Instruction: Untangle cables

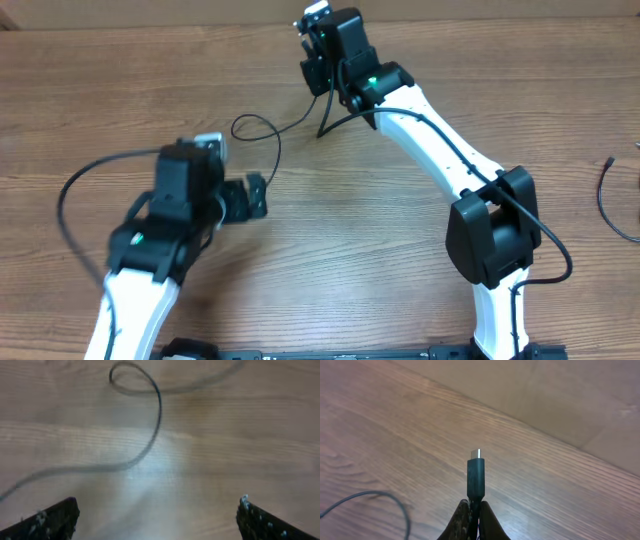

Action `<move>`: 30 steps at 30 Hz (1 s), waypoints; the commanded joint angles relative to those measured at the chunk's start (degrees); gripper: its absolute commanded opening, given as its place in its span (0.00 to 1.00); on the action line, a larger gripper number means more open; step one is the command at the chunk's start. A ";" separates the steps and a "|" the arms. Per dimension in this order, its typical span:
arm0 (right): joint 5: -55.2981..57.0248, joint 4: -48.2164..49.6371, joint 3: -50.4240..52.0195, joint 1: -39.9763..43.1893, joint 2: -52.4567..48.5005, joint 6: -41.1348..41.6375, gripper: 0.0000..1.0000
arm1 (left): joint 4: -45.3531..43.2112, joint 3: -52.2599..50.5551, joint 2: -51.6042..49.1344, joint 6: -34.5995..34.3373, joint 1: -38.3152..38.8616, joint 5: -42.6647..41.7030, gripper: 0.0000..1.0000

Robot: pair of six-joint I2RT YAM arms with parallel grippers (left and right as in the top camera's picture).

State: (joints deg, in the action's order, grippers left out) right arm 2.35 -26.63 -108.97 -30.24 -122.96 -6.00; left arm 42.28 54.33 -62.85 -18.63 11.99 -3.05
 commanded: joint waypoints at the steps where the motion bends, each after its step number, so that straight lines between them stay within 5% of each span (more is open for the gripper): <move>1: -0.11 -0.33 -1.05 -1.99 3.50 0.39 0.04 | -7.32 -4.37 -6.67 2.34 0.04 2.84 1.00; 9: -6.71 -2.56 -1.05 -2.86 7.37 1.73 0.04 | -23.65 -5.46 -24.41 10.78 0.04 -5.84 0.98; 13: -12.70 -3.52 -1.05 -2.86 8.28 3.26 0.04 | -29.33 -5.46 -28.85 12.50 0.04 -6.93 0.87; 18: -17.09 -3.93 -1.05 -2.91 9.01 3.45 0.04 | -32.59 -5.46 -30.03 13.62 0.04 -6.78 0.91; 21: -18.10 -4.15 -1.05 -2.93 9.18 4.33 0.04 | -32.89 -5.42 -30.03 13.79 0.02 -5.07 0.67; 23: -18.10 -4.22 -1.05 -2.91 9.18 4.28 0.04 | -32.70 -5.42 -30.03 13.81 0.04 -4.42 0.73; 26: -18.08 -4.17 -1.05 -2.51 9.18 4.26 0.04 | -31.65 -5.42 -30.01 13.94 0.04 -4.42 0.96; 30: -18.05 -4.15 -1.05 -1.77 9.18 4.22 0.04 | -30.18 -5.33 -29.70 13.97 0.02 -4.37 1.00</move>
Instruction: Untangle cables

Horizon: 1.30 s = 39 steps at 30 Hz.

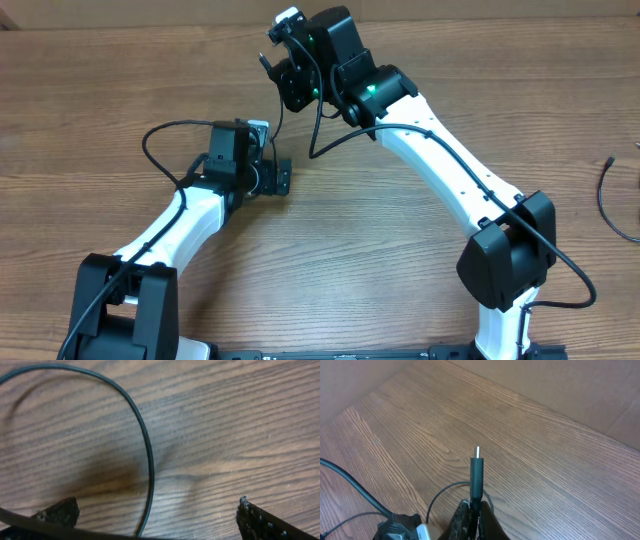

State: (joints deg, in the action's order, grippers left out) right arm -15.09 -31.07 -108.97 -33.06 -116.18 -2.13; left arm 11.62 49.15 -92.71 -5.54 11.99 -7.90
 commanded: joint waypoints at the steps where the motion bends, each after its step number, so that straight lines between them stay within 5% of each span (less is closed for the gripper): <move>1: -0.50 0.28 -1.05 1.33 2.40 0.31 0.04 | 0.92 -0.07 0.50 0.90 0.04 0.44 1.00; 16: -1.51 -1.51 -1.05 3.78 2.40 0.26 0.04 | 11.02 7.04 15.78 8.72 0.04 0.61 1.00; 33: -26.80 -2.32 -1.05 3.78 8.81 8.17 0.04 | 10.75 7.02 15.45 14.40 0.04 0.81 0.97; 34: -27.98 -2.27 -1.05 3.78 9.27 8.17 0.04 | 10.67 7.02 15.45 14.38 0.04 0.81 0.80; 35: -28.57 -2.27 -1.05 3.78 9.64 8.22 0.04 | 10.62 7.02 15.45 14.36 0.04 0.81 0.47; 36: -28.55 -2.29 -1.05 3.78 10.01 8.41 0.04 | 10.62 7.02 15.45 14.34 0.04 0.81 0.04; 39: -27.63 -2.27 -1.05 3.89 10.21 8.35 0.04 | 10.82 6.99 15.45 14.08 0.04 0.83 0.04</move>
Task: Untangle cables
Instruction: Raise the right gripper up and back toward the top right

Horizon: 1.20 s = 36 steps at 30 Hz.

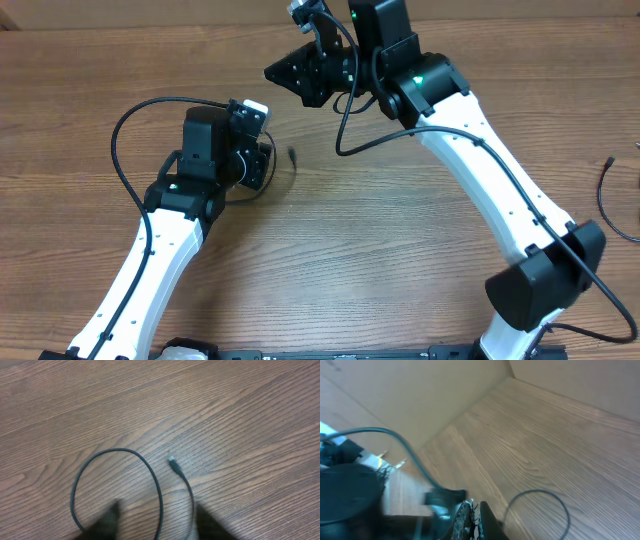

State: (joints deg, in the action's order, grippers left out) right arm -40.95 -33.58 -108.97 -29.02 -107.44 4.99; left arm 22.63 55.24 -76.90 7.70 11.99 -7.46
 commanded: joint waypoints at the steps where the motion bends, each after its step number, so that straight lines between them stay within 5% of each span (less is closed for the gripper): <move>1: -0.96 0.11 -1.03 0.00 1.46 1.22 0.04 | -0.09 0.92 -0.35 0.83 0.04 0.42 0.04; 5: 3.72 -1.09 -1.03 0.98 1.46 0.96 0.04 | 0.85 0.92 -0.35 0.85 0.04 0.39 0.04; 6: 5.31 -1.70 -1.03 1.18 1.46 0.96 0.04 | 1.09 0.92 -0.35 0.87 0.04 0.39 0.14; 7: 7.45 -2.67 -1.03 1.42 1.46 0.94 0.07 | 1.53 0.92 -0.35 0.90 0.04 0.39 0.46; 8: 9.51 -3.58 -0.98 1.51 1.46 0.46 0.22 | 1.90 0.92 -0.35 0.90 0.02 0.39 0.59; 11: 15.78 -5.40 -0.98 1.51 1.46 -2.69 0.82 | 3.26 0.92 -0.35 -0.15 0.04 0.37 0.63; 12: 18.67 -5.92 -0.98 1.51 1.46 -3.61 0.96 | 3.93 0.92 -0.35 -2.10 0.04 0.37 0.64; 13: 21.05 -6.27 -0.98 1.51 1.46 -3.63 1.00 | 4.81 0.92 -0.35 -5.25 0.04 0.37 0.63; 22: 25.83 -8.26 -0.98 1.51 1.46 -3.52 1.00 | 20.11 0.92 -0.33 -32.44 0.04 -0.13 0.61; 27: 25.51 -11.52 -1.01 1.68 1.51 -4.61 1.00 | 25.44 0.92 -0.33 -33.44 0.04 -1.60 0.62; 30: 26.60 -12.94 -1.01 2.47 2.32 -5.27 1.00 | 25.42 0.92 -0.33 -33.46 0.04 -2.93 0.76; 36: 32.94 -14.56 -1.03 5.11 8.50 -5.22 1.00 | 24.94 0.92 -0.33 -33.48 0.02 -6.64 0.78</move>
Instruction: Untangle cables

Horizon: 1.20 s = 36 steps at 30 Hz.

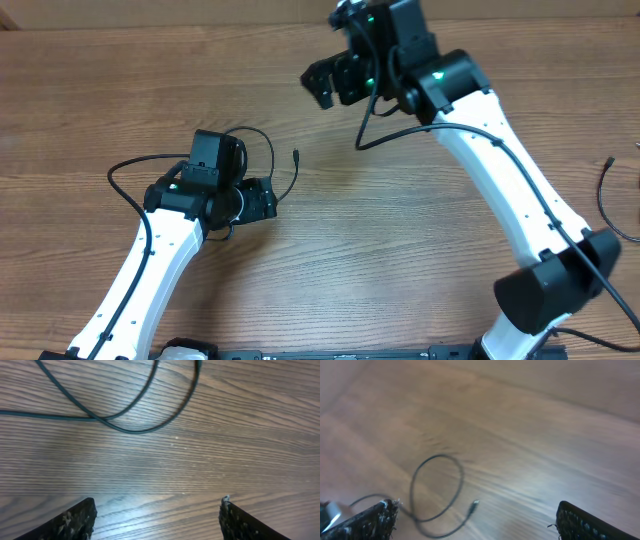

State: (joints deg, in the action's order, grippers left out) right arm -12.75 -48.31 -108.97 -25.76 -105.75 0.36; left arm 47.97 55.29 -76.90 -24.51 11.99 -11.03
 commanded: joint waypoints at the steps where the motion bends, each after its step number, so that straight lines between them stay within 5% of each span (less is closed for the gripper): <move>1: 5.75 0.20 -1.03 2.47 8.52 -0.61 1.00 | -0.59 0.87 -0.33 -1.27 0.02 -4.00 0.79; 6: 6.82 0.13 -1.03 5.46 15.96 -0.61 1.00 | -3.15 0.87 -0.33 -1.31 0.02 -9.86 0.82; 11: 6.82 -0.35 -1.03 8.17 21.18 -0.59 1.00 | -4.31 0.87 -0.35 -4.50 0.02 -10.51 0.72; 24: 6.71 -1.16 -0.94 9.07 22.27 -0.37 1.00 | -3.04 0.85 -0.35 -9.68 0.02 0.74 0.71; 36: 3.56 -1.16 -0.92 9.07 22.27 -0.37 1.00 | 3.19 0.72 -1.36 -39.91 0.02 14.64 0.68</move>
State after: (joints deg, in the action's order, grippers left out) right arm -7.31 -49.69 -109.49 -16.91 -83.57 0.01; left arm 51.94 55.31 -77.01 -53.25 11.99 -0.45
